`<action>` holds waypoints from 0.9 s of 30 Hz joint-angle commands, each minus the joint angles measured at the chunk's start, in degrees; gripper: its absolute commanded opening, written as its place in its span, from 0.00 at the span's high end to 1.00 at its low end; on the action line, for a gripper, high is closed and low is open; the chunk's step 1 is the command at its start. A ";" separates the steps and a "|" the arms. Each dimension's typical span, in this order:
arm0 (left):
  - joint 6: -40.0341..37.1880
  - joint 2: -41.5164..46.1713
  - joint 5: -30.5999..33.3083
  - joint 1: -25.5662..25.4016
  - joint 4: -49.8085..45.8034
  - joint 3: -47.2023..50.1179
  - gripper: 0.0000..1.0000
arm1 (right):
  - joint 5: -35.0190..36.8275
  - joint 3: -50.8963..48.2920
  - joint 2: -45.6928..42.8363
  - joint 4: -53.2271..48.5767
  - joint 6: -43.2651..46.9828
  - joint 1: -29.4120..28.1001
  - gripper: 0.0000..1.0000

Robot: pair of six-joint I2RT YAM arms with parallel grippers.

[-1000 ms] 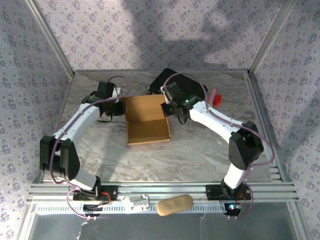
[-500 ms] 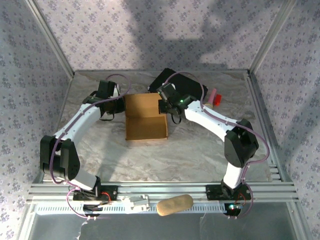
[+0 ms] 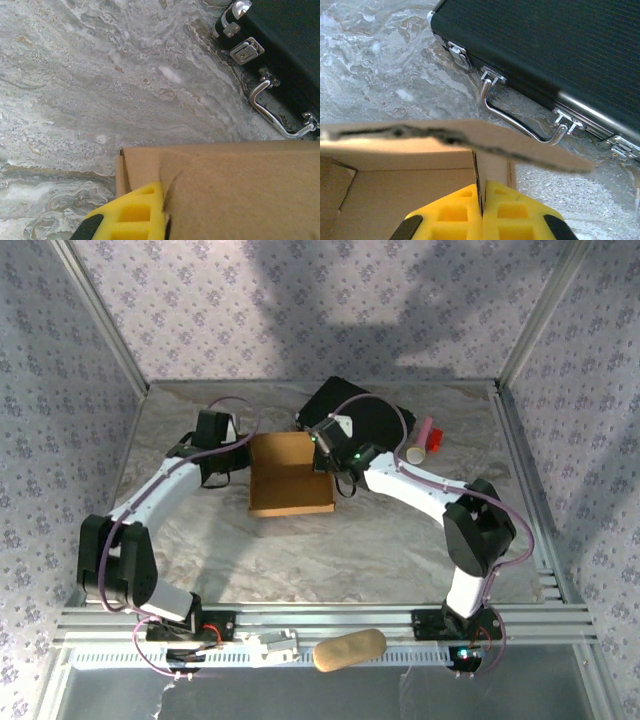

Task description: Fold the paper box

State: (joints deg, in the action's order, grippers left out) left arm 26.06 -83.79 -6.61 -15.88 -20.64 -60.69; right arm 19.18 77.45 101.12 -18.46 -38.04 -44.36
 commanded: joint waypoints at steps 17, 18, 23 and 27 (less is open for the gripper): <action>1.05 17.94 -0.95 -8.06 16.09 22.37 0.96 | 9.93 -20.72 -8.52 17.50 5.13 -10.83 1.00; 1.09 18.37 -0.34 -8.67 16.44 23.27 0.96 | 10.34 -21.32 -8.68 18.06 5.70 -11.16 1.00; 1.43 19.69 2.81 -11.91 17.83 27.25 0.96 | 12.91 -23.76 -9.44 18.63 6.53 -12.67 1.00; 1.85 20.64 4.88 -13.50 19.53 30.62 0.96 | 13.16 -26.03 -9.64 19.79 7.23 -13.15 1.00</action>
State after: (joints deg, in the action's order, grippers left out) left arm 26.26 -63.20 3.99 -26.74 -0.16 -32.82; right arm 35.86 53.12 91.72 0.32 -32.67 -55.57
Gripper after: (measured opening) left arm 0.054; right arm 0.052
